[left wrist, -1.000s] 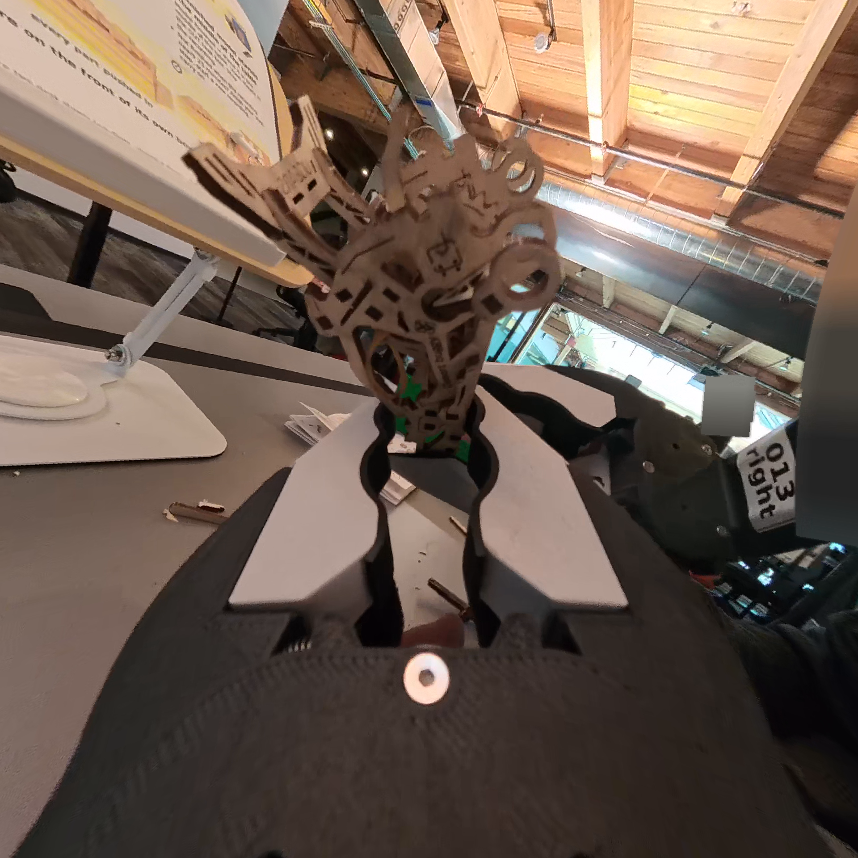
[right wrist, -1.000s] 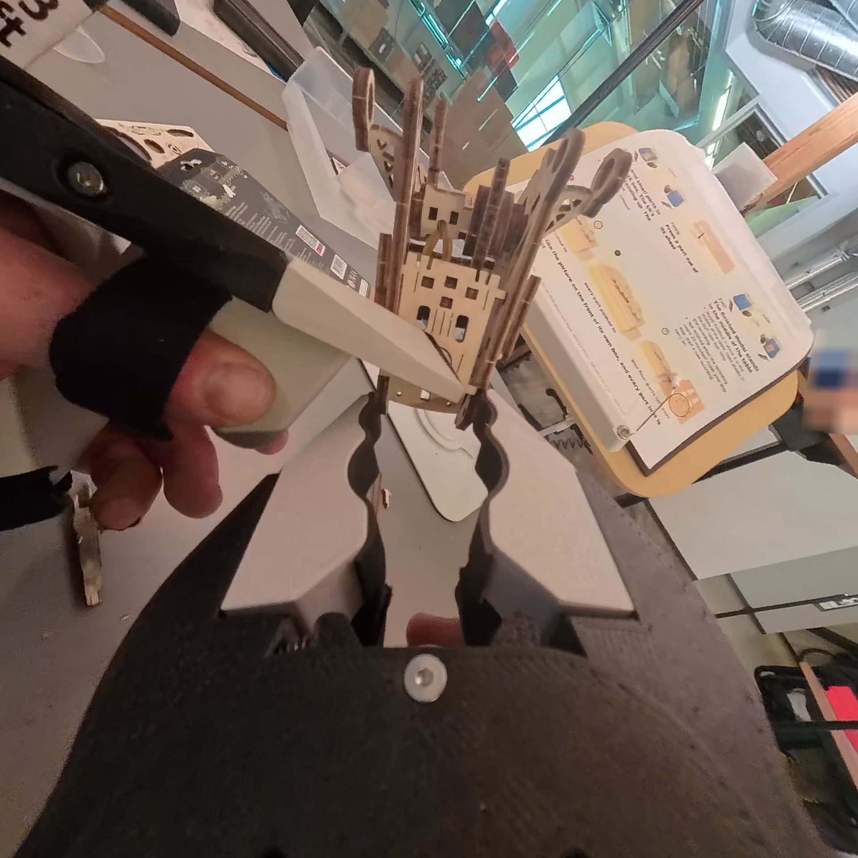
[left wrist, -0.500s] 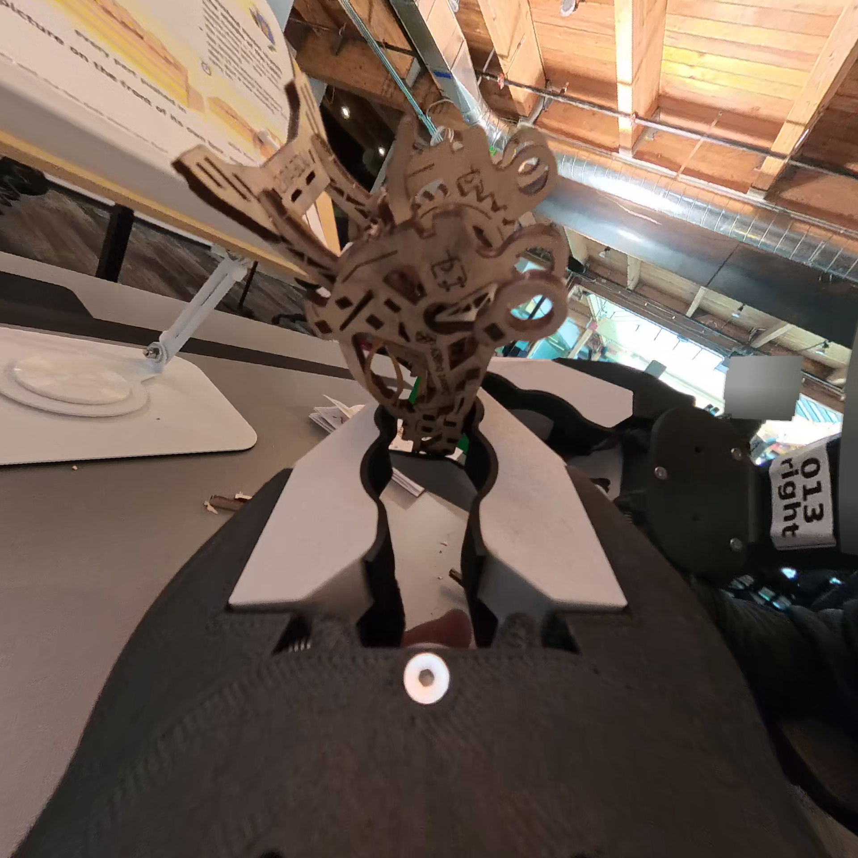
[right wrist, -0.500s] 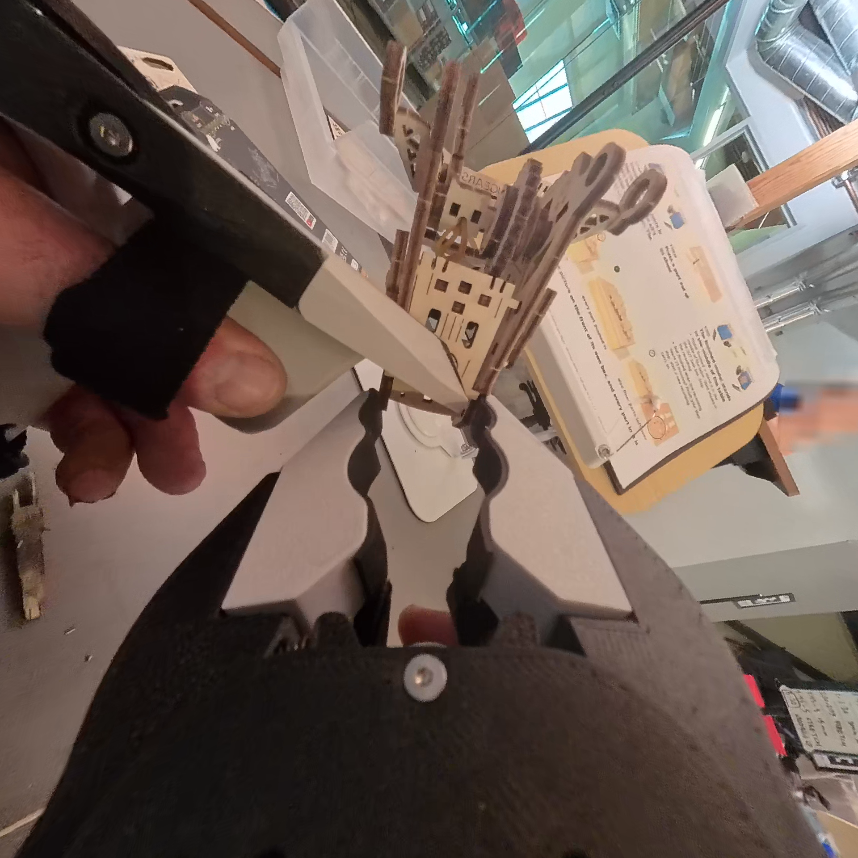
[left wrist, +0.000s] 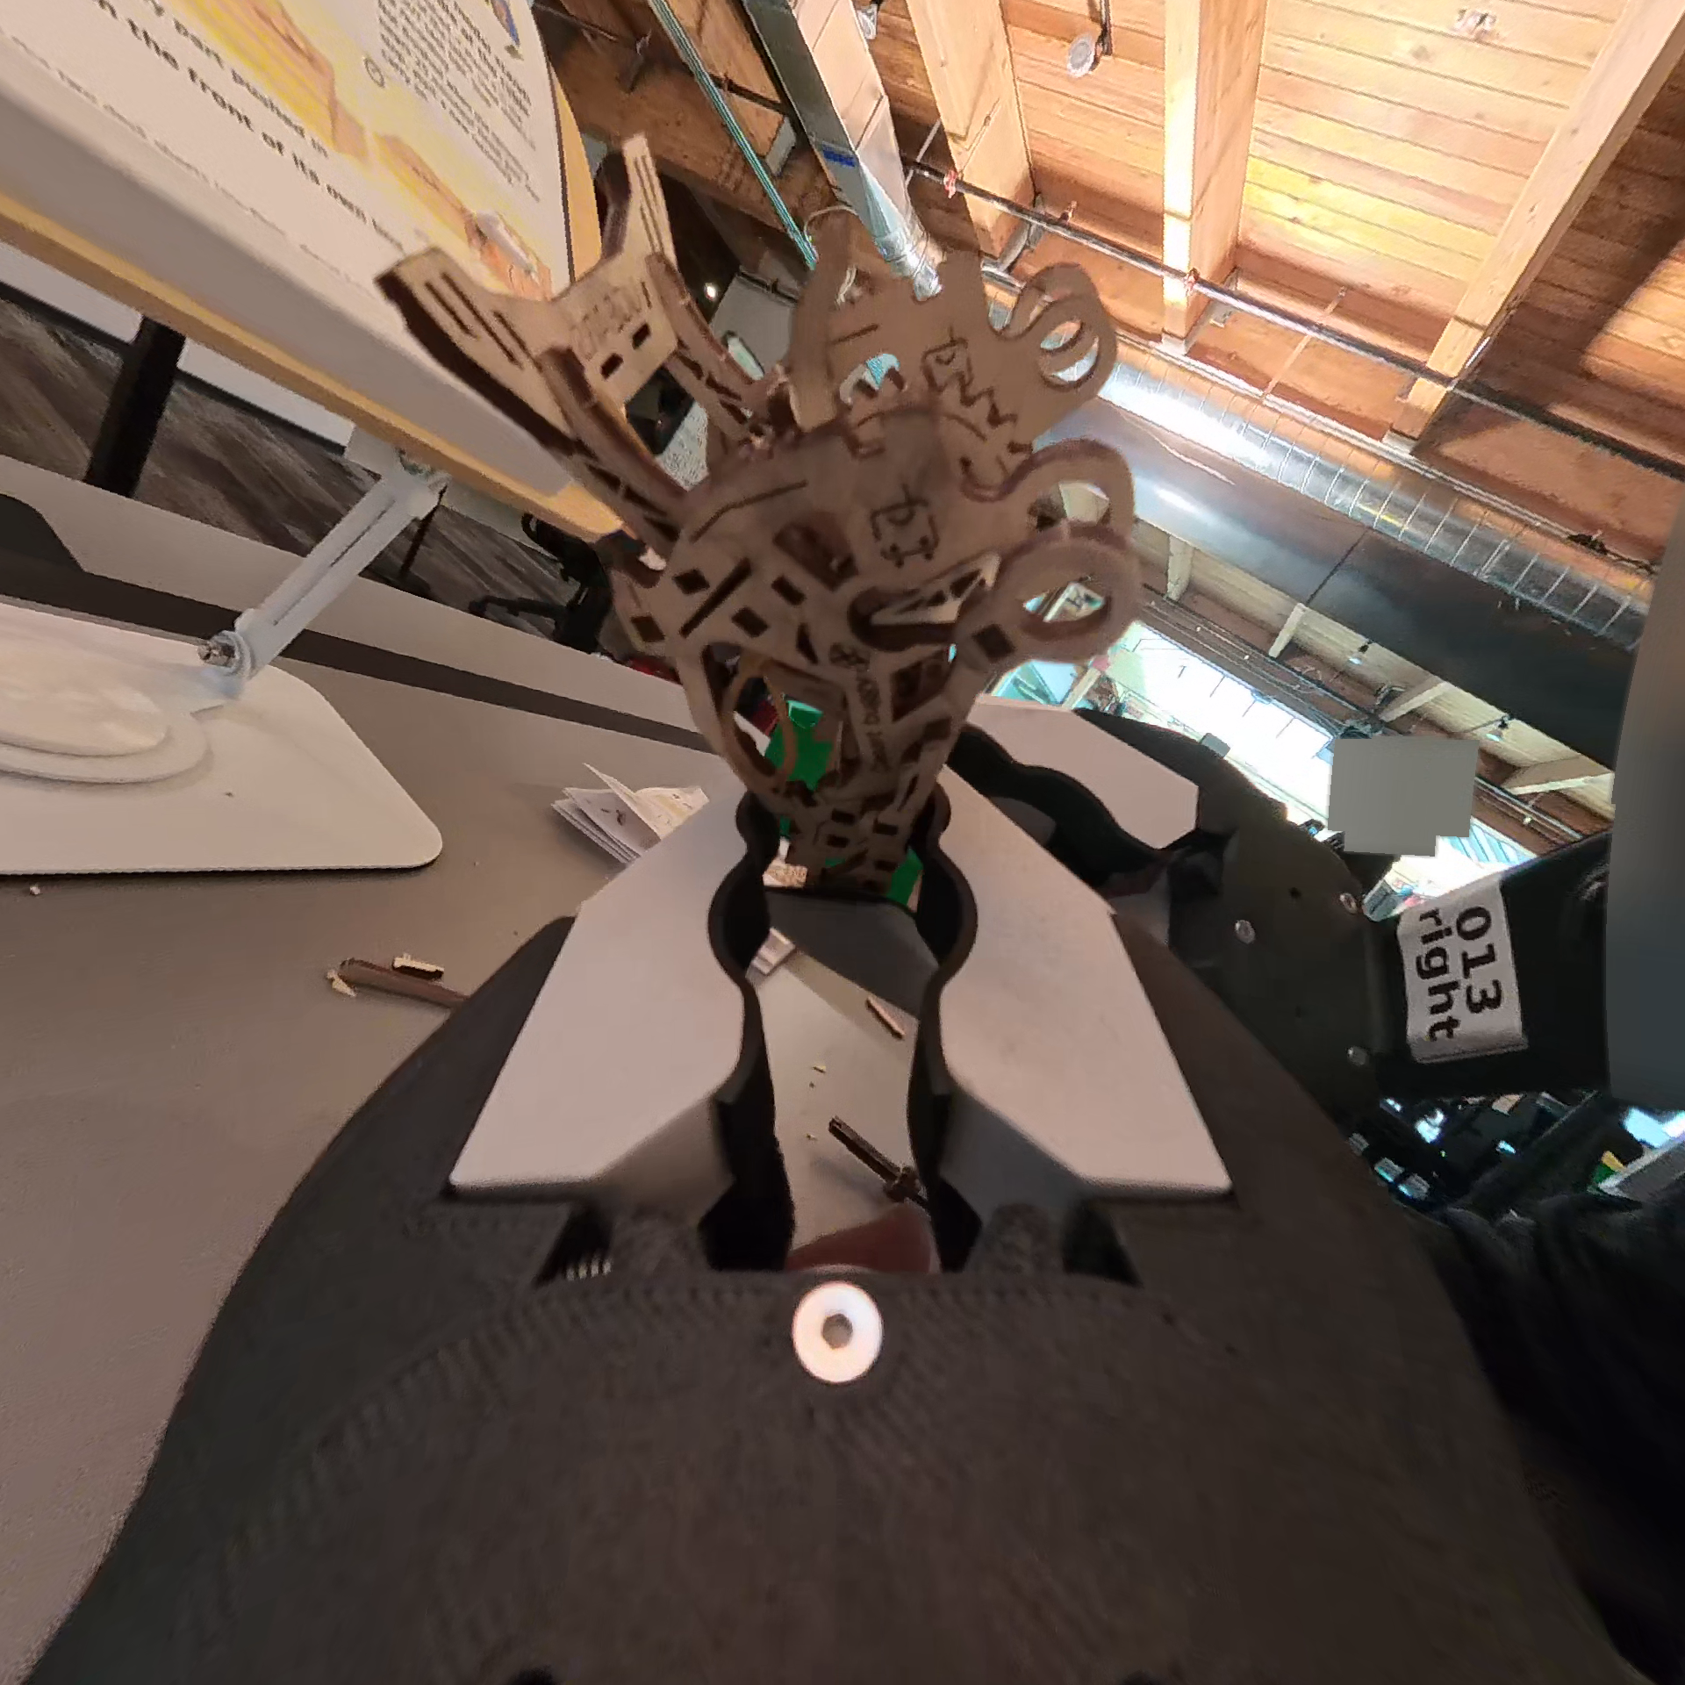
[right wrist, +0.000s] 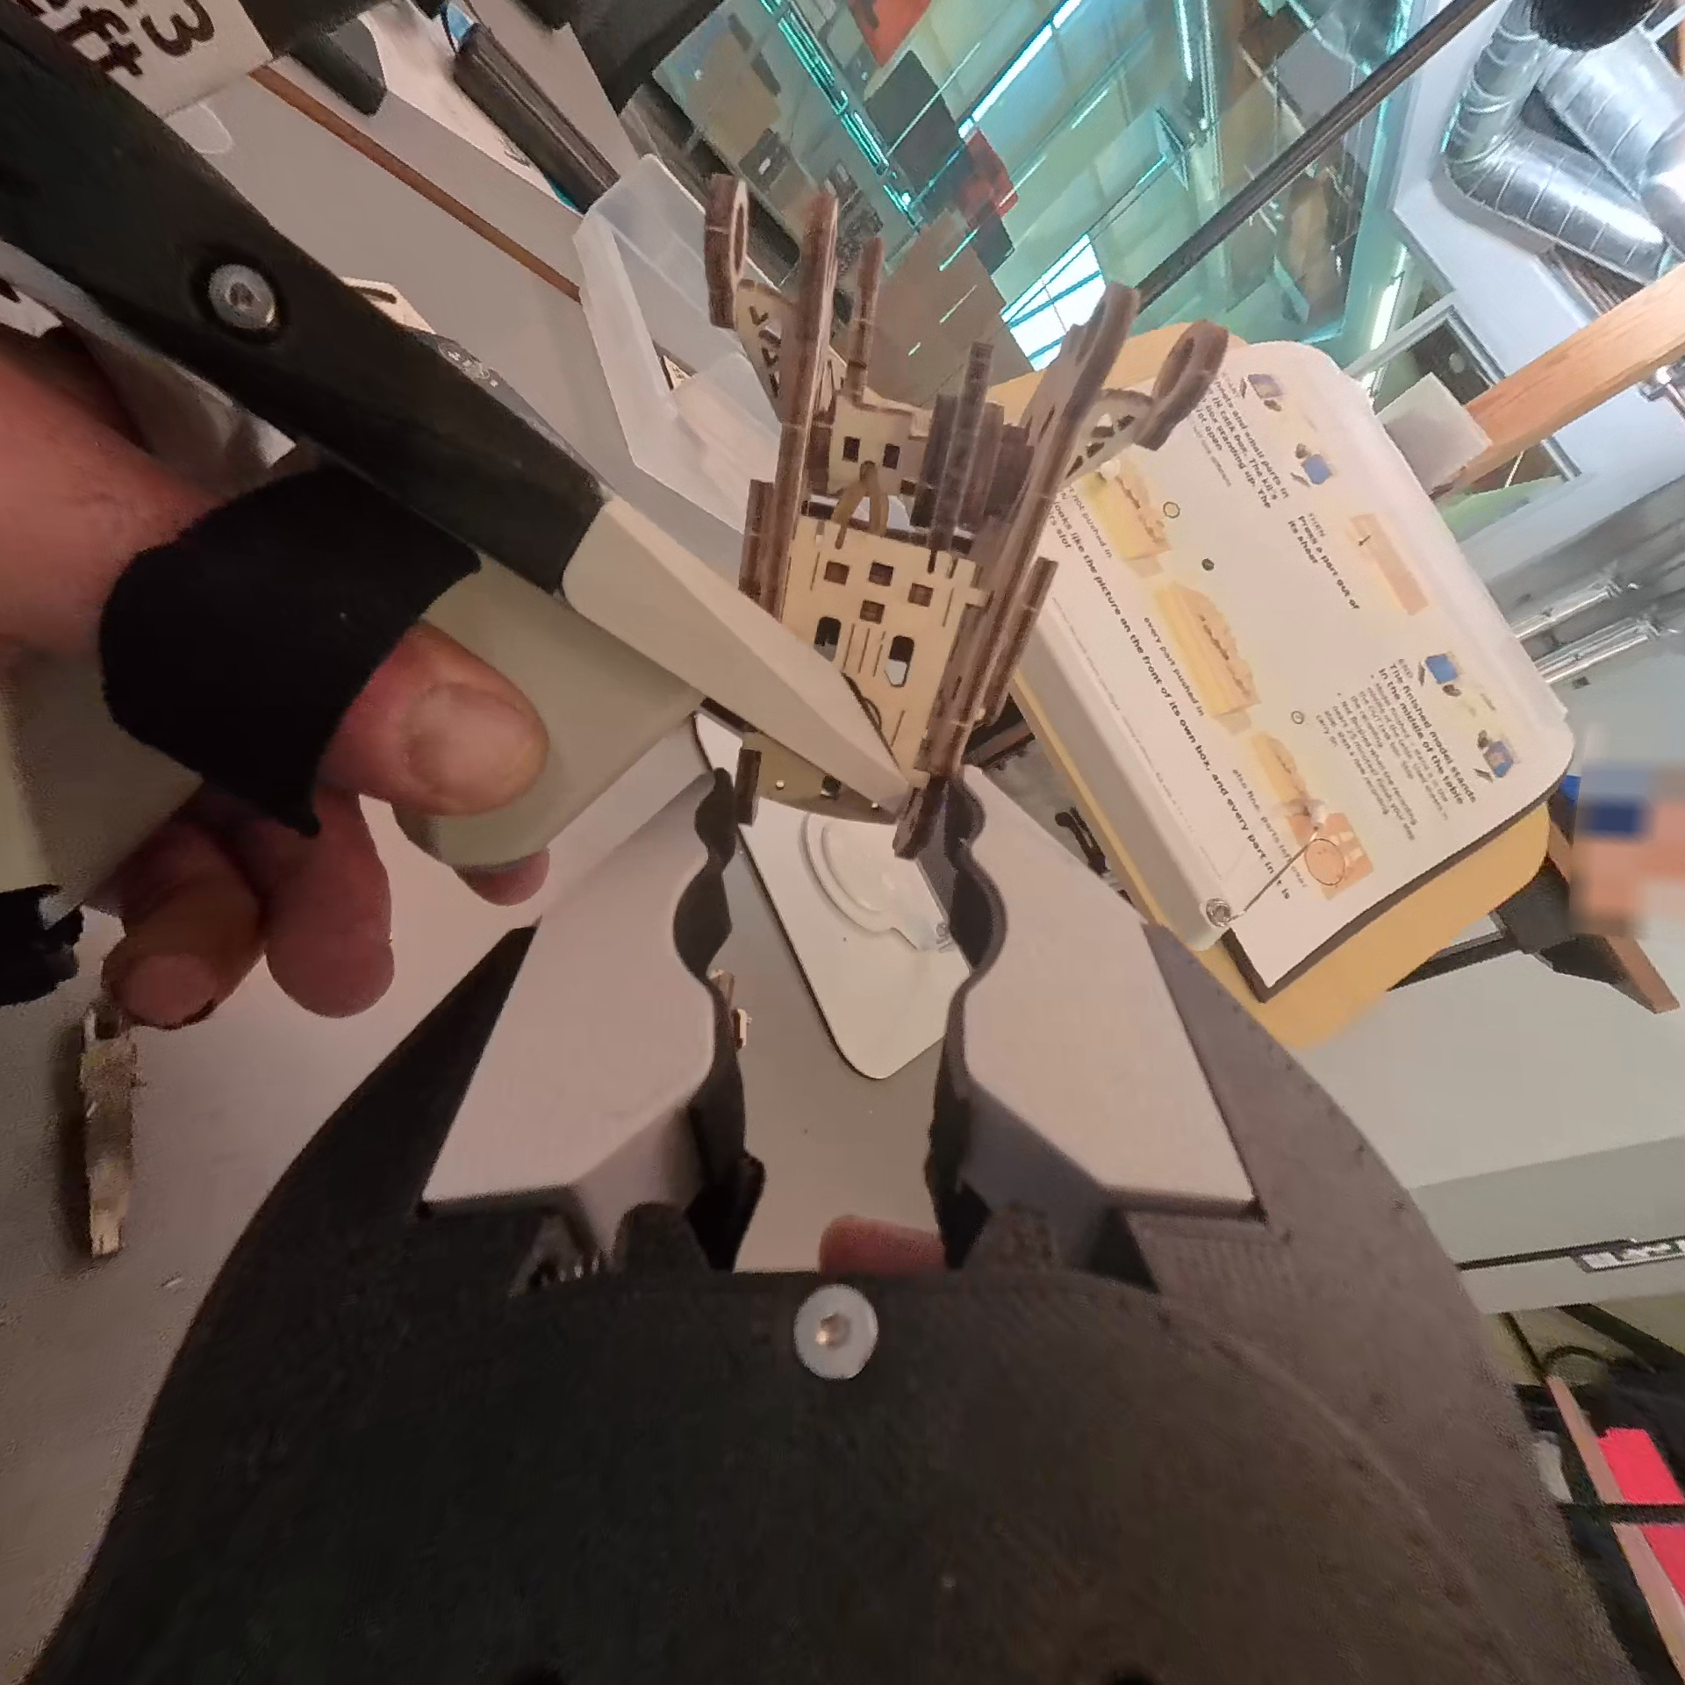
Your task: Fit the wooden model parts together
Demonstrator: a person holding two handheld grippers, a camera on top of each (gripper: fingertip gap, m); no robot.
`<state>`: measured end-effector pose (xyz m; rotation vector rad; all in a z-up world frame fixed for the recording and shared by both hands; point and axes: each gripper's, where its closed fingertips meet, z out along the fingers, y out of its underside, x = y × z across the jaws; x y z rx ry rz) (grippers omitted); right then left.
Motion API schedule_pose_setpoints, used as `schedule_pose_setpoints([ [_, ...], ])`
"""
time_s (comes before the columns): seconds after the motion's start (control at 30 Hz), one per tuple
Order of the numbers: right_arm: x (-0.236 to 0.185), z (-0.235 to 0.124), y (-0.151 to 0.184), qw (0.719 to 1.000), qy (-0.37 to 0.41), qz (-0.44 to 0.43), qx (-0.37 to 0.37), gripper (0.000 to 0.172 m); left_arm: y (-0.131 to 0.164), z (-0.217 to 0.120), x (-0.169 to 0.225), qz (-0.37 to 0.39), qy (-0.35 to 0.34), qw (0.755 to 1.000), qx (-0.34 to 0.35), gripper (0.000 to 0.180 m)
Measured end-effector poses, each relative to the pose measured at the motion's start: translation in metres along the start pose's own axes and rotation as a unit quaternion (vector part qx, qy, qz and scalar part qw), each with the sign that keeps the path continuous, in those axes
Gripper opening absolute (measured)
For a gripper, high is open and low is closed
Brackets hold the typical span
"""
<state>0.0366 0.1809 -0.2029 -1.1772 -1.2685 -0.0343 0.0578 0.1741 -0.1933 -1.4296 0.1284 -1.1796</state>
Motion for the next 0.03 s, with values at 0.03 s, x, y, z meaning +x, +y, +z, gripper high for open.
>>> schedule_pose_setpoints([
  [0.03, -0.0003, -0.0002, -0.0001, 1.0, 0.0, 0.002, 0.004, 0.044, 0.0028, 0.001, 0.0003, 0.003, -0.001, 1.0, -0.007, 0.026],
])
